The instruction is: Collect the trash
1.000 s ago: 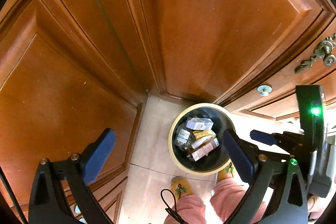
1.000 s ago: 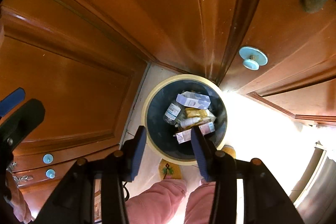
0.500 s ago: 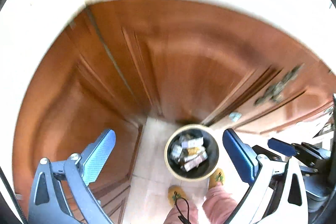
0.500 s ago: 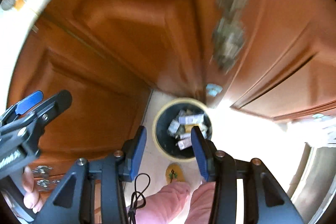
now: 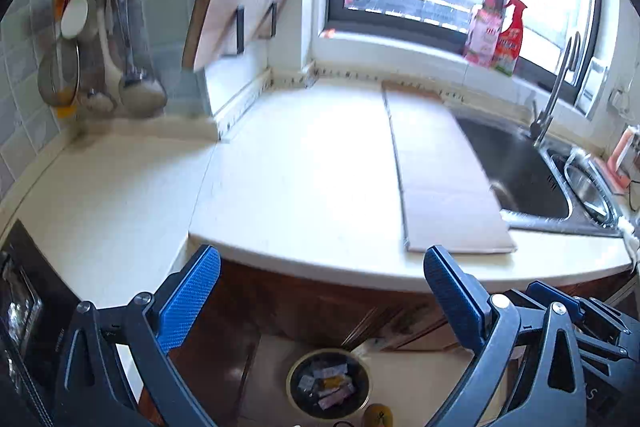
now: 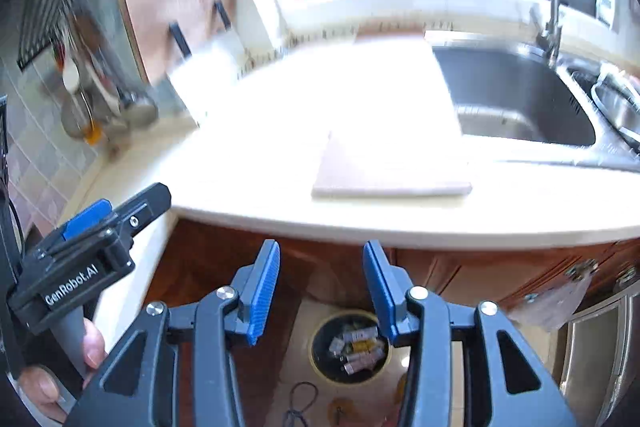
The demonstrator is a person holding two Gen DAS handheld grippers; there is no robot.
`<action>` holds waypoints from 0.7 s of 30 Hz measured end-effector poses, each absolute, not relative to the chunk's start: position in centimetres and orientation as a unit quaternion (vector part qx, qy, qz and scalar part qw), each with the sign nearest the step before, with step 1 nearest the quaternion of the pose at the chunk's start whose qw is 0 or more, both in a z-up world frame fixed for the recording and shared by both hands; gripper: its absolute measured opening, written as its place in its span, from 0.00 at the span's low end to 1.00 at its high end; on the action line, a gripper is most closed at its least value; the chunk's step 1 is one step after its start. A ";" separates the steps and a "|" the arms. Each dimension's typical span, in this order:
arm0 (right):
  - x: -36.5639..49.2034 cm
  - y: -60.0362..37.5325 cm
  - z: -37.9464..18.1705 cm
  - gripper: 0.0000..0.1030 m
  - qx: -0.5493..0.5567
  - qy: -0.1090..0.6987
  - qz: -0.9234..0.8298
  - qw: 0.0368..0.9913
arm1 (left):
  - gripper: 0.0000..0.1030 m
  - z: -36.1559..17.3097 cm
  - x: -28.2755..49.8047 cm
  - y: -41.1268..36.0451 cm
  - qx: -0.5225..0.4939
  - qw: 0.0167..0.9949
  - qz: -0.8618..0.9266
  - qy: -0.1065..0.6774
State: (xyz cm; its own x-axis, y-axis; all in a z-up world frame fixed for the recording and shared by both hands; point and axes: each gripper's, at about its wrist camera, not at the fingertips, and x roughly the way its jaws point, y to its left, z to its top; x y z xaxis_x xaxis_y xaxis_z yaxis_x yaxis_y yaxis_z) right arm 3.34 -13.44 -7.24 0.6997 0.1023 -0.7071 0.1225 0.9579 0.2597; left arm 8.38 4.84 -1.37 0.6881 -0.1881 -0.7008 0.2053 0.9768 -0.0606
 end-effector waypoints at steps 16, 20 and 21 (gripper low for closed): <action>-1.0 -15.9 3.4 0.50 0.157 0.361 -0.027 0.919 | 0.99 10.4 5.0 2.3 0.019 0.919 -0.140 0.368; -1.9 -15.6 3.7 0.51 0.144 0.356 -0.029 0.923 | 0.99 10.2 4.1 3.4 0.019 0.917 -0.130 0.375; -2.0 -15.6 3.8 0.51 0.143 0.357 -0.028 0.923 | 0.99 10.0 3.8 3.5 0.019 0.917 -0.129 0.377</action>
